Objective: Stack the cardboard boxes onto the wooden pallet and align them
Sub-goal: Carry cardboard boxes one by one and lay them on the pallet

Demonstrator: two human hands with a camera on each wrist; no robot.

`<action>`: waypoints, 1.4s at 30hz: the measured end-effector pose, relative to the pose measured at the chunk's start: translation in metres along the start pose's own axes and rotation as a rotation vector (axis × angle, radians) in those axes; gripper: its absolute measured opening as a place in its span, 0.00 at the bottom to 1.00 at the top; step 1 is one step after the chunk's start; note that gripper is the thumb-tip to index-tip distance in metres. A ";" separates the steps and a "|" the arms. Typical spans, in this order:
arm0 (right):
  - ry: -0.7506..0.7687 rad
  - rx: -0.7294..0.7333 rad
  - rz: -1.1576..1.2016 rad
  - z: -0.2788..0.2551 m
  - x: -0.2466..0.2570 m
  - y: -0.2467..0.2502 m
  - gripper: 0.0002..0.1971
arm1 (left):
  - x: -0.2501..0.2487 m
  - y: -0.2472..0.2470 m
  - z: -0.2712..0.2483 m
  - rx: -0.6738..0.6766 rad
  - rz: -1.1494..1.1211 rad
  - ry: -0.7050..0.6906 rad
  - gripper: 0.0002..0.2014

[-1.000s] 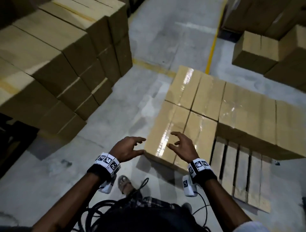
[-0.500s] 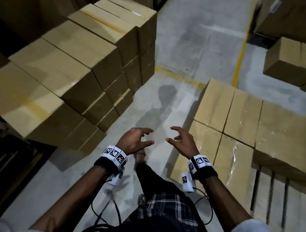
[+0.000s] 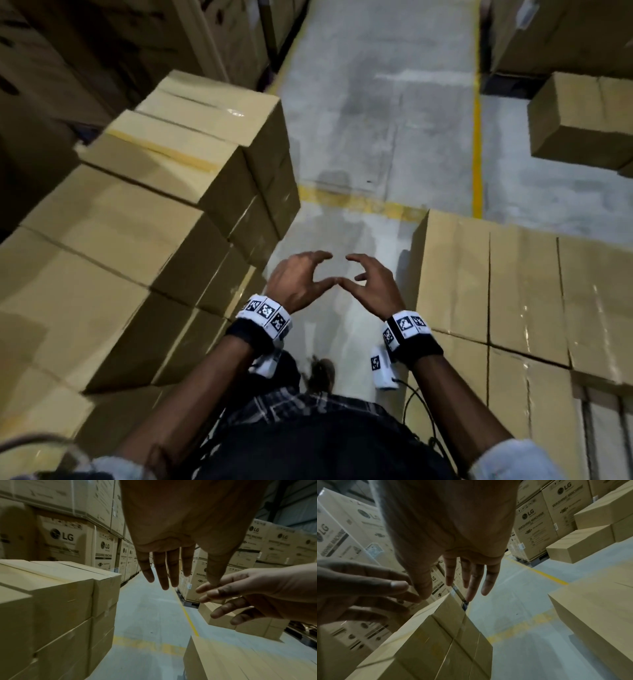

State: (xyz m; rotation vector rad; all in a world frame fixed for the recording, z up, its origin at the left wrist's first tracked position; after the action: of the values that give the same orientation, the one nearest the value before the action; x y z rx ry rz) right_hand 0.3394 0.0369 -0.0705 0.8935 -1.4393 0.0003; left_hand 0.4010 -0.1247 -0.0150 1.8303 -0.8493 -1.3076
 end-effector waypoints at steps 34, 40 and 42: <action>-0.415 -0.792 0.202 0.603 -0.233 0.511 0.22 | -0.356 0.039 0.895 0.319 0.130 -0.575 0.37; -0.446 -0.831 0.186 0.667 -0.291 0.646 0.20 | -0.500 0.019 1.014 0.313 0.161 -0.688 0.35; -0.470 -0.838 0.180 0.679 -0.306 0.688 0.21 | -0.543 0.010 1.045 0.310 0.134 -0.701 0.35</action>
State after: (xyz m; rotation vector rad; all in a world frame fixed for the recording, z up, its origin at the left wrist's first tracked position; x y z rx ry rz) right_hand -0.6378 0.3084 -0.0517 0.0629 -1.7293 -0.6681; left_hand -0.7463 0.1372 0.0197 1.4878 -1.5859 -1.8383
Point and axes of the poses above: each hand's wrist, its own z-axis towards the middle knuckle, its own y-axis out of the back of the hand, x = y × z, the point moved 8 cm from there along z, towards the middle knuckle, and after that the axes turned 6 degrees about y, right-handed, at the moved point
